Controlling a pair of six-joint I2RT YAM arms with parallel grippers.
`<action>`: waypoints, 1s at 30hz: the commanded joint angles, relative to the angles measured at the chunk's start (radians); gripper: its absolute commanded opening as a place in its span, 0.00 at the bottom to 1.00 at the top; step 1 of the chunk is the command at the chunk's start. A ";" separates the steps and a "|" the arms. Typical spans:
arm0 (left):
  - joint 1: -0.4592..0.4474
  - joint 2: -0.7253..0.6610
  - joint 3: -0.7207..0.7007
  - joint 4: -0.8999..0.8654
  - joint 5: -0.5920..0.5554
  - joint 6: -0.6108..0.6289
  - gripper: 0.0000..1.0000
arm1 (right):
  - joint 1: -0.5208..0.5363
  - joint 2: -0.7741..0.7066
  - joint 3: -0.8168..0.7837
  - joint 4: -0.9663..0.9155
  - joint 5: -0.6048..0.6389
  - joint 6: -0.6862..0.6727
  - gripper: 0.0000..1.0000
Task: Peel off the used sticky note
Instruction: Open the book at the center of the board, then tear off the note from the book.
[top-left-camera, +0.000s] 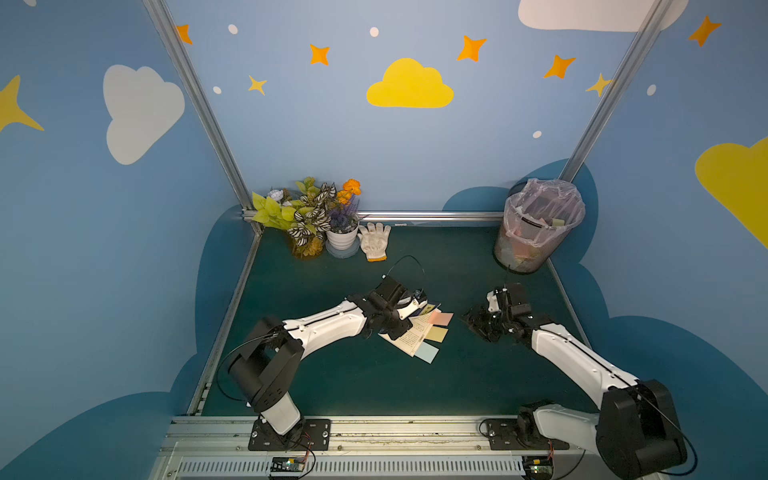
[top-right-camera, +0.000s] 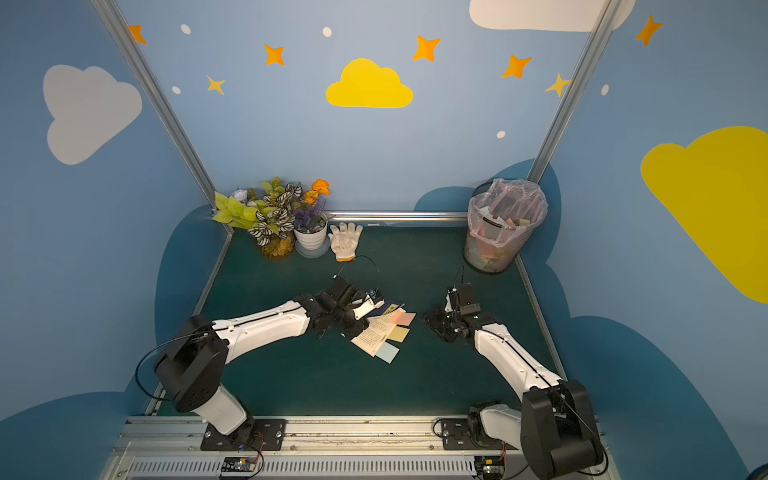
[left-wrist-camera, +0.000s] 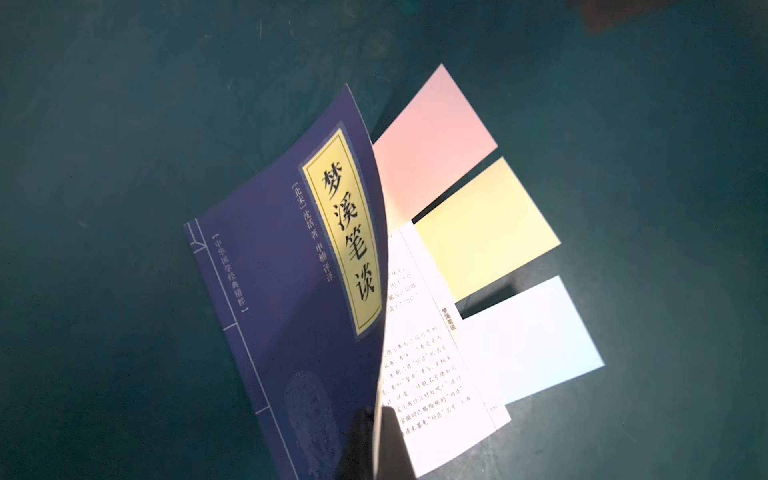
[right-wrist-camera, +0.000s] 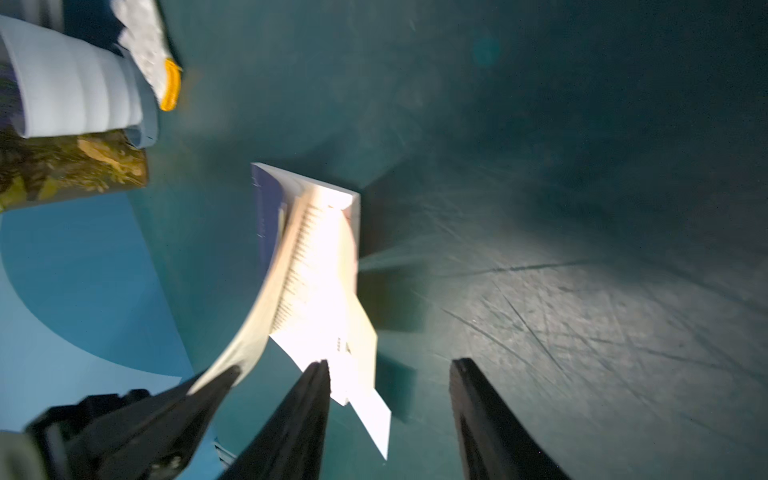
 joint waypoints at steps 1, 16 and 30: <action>0.084 -0.019 -0.008 -0.011 0.247 -0.100 0.03 | 0.003 0.028 -0.028 0.100 -0.034 0.033 0.51; 0.382 0.020 -0.095 0.099 0.593 -0.273 0.03 | 0.148 0.201 0.085 0.274 0.038 0.107 0.50; 0.491 0.056 -0.153 0.178 0.619 -0.341 0.03 | 0.220 0.439 0.161 0.395 0.016 0.179 0.47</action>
